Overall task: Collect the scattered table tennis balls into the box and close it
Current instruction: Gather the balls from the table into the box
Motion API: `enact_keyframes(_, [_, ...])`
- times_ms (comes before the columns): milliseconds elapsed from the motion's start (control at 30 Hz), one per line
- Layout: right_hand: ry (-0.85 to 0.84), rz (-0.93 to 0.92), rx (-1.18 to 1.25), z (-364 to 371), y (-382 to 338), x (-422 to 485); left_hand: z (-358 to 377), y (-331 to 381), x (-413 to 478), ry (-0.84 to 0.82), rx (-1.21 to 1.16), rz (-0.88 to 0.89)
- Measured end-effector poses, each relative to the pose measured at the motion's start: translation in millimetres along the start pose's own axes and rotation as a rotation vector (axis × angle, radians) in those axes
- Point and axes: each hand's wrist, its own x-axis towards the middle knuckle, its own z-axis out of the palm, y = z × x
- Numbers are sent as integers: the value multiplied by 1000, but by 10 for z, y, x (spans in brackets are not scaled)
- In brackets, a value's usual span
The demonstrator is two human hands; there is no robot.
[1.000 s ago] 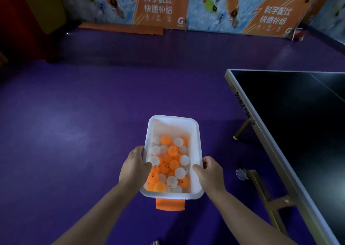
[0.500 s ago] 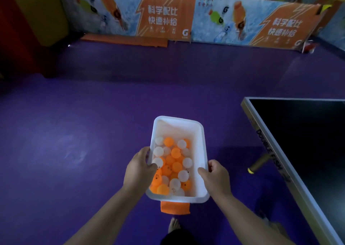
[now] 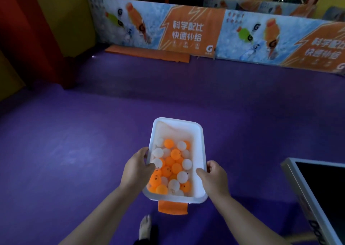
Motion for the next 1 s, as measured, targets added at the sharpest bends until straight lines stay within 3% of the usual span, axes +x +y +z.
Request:
enact_keyframes(433, [283, 140, 141, -8, -788, 2519, 646, 1016, 3159, -235, 26, 231])
enact_keyframes(633, [417, 235, 184, -509, -573, 3372, 1573, 1623, 3965, -402, 32, 325])
enact_keyframes(1000, [519, 298, 225, -2105, 67, 5290, 3600, 3240, 5031, -482, 94, 430])
